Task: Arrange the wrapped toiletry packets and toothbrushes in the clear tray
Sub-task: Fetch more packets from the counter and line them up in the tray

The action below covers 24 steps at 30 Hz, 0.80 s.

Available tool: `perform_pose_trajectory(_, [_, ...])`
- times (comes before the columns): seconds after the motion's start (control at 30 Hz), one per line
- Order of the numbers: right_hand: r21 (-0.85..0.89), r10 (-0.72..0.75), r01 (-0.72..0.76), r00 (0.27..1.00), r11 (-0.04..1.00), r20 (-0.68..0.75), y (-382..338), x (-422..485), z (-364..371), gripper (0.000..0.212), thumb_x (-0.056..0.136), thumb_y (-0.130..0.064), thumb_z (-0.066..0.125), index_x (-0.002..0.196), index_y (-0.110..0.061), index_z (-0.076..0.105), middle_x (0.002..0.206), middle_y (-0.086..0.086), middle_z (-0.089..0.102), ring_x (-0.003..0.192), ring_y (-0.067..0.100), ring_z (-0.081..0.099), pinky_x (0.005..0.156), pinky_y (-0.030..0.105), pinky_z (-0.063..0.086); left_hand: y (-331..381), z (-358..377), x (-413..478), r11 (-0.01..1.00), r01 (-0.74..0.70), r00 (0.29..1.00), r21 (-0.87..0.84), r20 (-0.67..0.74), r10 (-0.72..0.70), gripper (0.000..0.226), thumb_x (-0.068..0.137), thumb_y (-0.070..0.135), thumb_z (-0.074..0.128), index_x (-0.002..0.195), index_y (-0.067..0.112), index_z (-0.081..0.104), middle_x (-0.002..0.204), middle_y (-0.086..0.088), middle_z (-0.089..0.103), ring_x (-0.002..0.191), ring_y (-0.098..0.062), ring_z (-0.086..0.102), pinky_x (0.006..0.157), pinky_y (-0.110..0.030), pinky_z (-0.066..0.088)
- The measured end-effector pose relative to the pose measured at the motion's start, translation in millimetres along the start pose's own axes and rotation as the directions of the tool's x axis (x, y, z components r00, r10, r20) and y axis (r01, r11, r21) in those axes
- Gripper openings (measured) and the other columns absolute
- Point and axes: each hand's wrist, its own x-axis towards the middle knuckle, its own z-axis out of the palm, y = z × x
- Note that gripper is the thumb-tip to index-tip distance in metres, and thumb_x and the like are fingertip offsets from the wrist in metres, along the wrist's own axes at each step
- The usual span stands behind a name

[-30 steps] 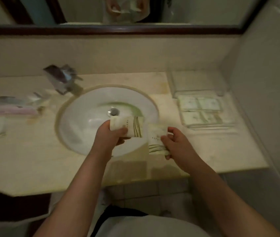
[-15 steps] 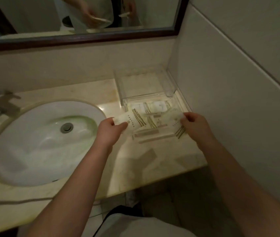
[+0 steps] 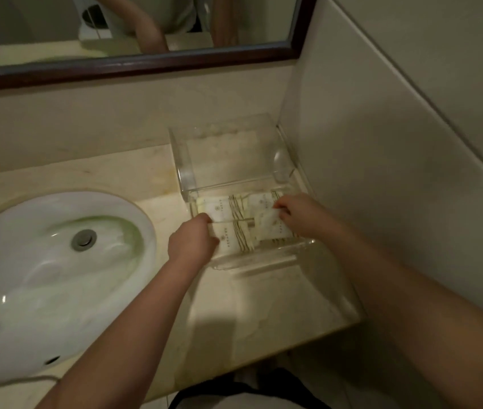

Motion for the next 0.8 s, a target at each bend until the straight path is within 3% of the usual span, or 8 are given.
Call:
perform_pose_trajectory(0.13, [-0.033, -0.028, 0.031, 0.995, 0.999, 0.099, -1.0, 8.4, 4.9, 0.024, 0.09, -0.023, 0.052, 0.109, -0.028, 0.065, 0.112, 0.005, 0.065, 0.093, 0.021, 0.063, 0.08, 0.033, 0.052, 2.6, 1.5, -4.1, 0.987, -0.026, 0.999, 0.158, -0.027, 0.031, 0.031, 0.081, 0.02, 0.064, 0.111, 0.022, 0.06, 0.098, -0.005, 0.069, 0.091, -0.029, 0.064, 0.071, -0.033, 0.045])
perform_pose_trajectory(0.23, [-0.037, -0.029, 0.032, 0.997, 0.999, 0.073, -3.0, 10.9, 10.3, 0.02, 0.088, -0.022, 0.053, 0.104, -0.031, 0.061, 0.107, 0.005, 0.063, 0.09, 0.022, 0.061, 0.074, 0.032, 0.05, 0.2, 4.7, -7.8, 0.967, -0.045, 0.993, 0.25, -0.099, 0.072, 0.036, 0.077, 0.022, 0.069, 0.112, 0.017, 0.06, 0.099, -0.008, 0.061, 0.09, -0.03, 0.06, 0.07, -0.037, 0.046])
perform_pose_trajectory(0.33, [-0.1, -0.03, 0.03, 1.0, 0.995, 0.007, -4.2, 12.0, 15.6, 0.02, 0.087, -0.022, 0.051, 0.104, -0.03, 0.058, 0.105, 0.007, 0.062, 0.092, 0.026, 0.059, 0.074, 0.031, 0.044, 1.5, 11.2, -12.4, 0.948, -0.094, 0.966, 0.303, -0.202, 0.161, 0.045, 0.074, 0.019, 0.073, 0.116, 0.015, 0.059, 0.114, -0.014, 0.055, 0.101, -0.033, 0.051, 0.077, -0.041, 0.045])
perform_pose_trajectory(0.4, [-0.121, -0.019, 0.017, 1.0, 0.992, -0.018, -4.7, 11.2, 17.8, 0.021, 0.085, -0.023, 0.056, 0.105, -0.027, 0.06, 0.105, 0.006, 0.065, 0.095, 0.026, 0.059, 0.077, 0.032, 0.043, 2.2, 15.2, -16.2, 0.924, -0.221, 0.93, 0.313, -0.216, 0.296, 0.05, 0.077, 0.019, 0.07, 0.124, 0.013, 0.056, 0.132, -0.017, 0.051, 0.119, -0.038, 0.045, 0.091, -0.046, 0.043])
perform_pose_trajectory(0.53, [-0.169, -0.003, -0.014, 0.995, 0.986, -0.099, -3.4, 9.6, 17.9, 0.033, 0.076, -0.031, 0.07, 0.108, -0.026, 0.061, 0.111, 0.001, 0.064, 0.103, 0.023, 0.058, 0.085, 0.035, 0.045, 2.0, 32.3, -24.0, 0.847, -0.453, 0.886, 0.28, 0.034, 0.463, 0.061, 0.094, 0.043, 0.047, 0.147, 0.016, 0.033, 0.159, -0.007, 0.022, 0.148, -0.031, 0.011, 0.117, -0.048, 0.022])
perform_pose_trajectory(0.67, [-0.218, -0.069, 0.015, 0.968, 0.976, -0.239, -8.5, 2.7, 24.1, 0.04, 0.074, -0.035, 0.071, 0.111, -0.024, 0.059, 0.115, 0.004, 0.059, 0.109, 0.026, 0.05, 0.086, 0.037, 0.041, -4.4, 47.9, -32.8, 0.837, -0.46, 0.888, 0.296, 0.169, 0.428, 0.075, 0.092, 0.06, 0.022, 0.153, 0.018, 0.01, 0.163, -0.006, -0.003, 0.148, -0.027, -0.012, 0.12, -0.045, 0.004])
perform_pose_trajectory(0.8, [-0.136, -0.003, -0.027, 0.976, 0.99, -0.219, -16.4, -10.3, 41.8, 0.038, 0.077, -0.034, 0.069, 0.113, -0.023, 0.06, 0.114, 0.005, 0.056, 0.107, 0.024, 0.049, 0.081, 0.035, 0.044, -5.2, 53.2, -36.5, 0.846, -0.439, 0.898, 0.303, 0.183, 0.4, 0.078, 0.093, 0.061, 0.023, 0.153, 0.018, 0.002, 0.162, -0.008, -0.009, 0.147, -0.027, -0.017, 0.121, -0.046, 0.0])
